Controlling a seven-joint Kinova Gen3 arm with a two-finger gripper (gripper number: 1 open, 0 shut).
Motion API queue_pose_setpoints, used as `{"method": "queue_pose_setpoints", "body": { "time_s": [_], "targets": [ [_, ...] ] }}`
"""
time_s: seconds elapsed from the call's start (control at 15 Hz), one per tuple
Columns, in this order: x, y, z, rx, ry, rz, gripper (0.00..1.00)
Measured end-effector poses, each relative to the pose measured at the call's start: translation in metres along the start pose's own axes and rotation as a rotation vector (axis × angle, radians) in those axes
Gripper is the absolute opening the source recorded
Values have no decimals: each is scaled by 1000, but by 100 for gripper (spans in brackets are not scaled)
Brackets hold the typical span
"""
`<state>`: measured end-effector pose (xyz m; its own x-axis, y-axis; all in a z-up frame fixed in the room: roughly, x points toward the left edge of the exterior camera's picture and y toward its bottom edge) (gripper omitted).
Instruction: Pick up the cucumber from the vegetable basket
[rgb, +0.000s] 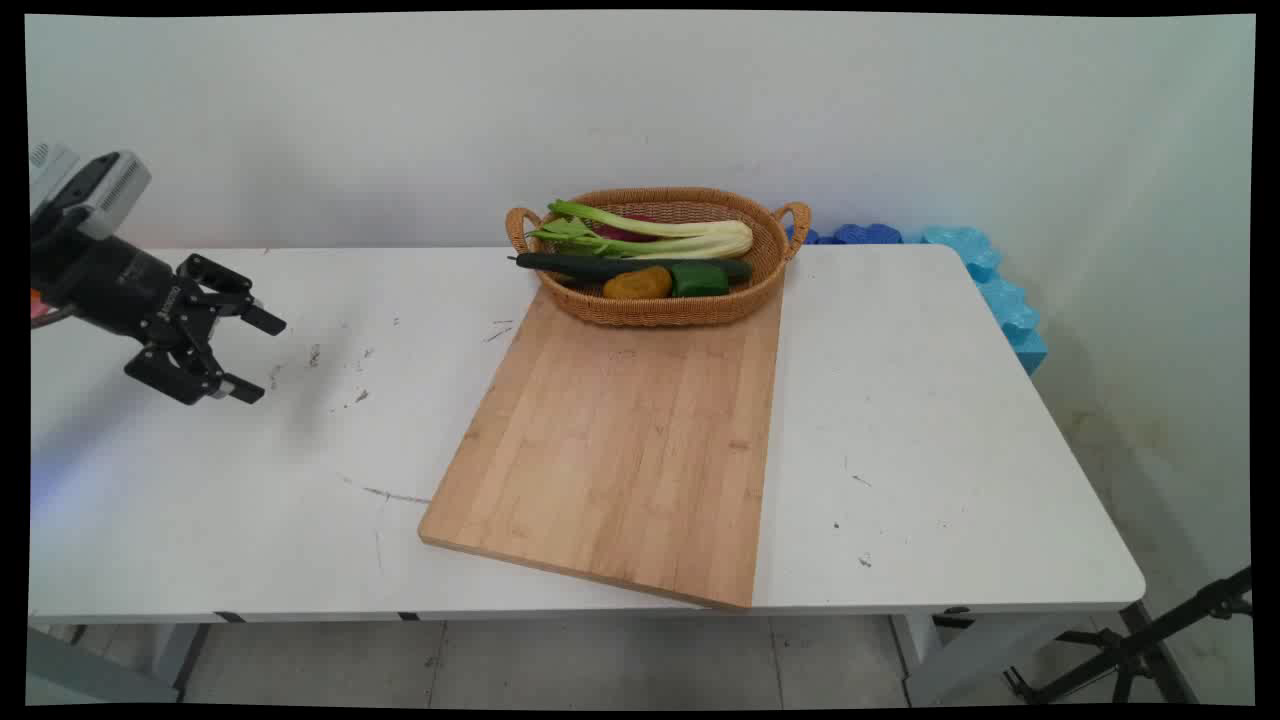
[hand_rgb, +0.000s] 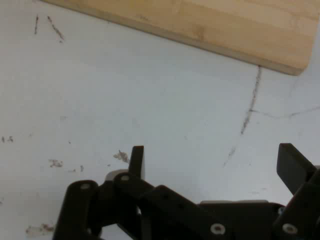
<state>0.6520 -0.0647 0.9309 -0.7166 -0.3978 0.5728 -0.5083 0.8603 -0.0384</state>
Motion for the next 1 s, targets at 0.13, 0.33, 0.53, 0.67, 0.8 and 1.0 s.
{"method": "queue_pose_setpoints", "body": {
  "time_s": [0.13, 0.33, 0.53, 0.67, 0.8, 1.0],
  "targets": [
    [6, -3, 3, 9, 0, 2, 100],
    [22, -10, 11, 32, 3, 10, 100],
    [45, -20, 22, 64, 8, 18, 100],
    [65, -29, 34, 82, 12, 26, 100],
    [81, -35, 43, 94, 16, 33, 100],
    [115, -48, 64, 117, 27, 53, 100]
  ]
}}
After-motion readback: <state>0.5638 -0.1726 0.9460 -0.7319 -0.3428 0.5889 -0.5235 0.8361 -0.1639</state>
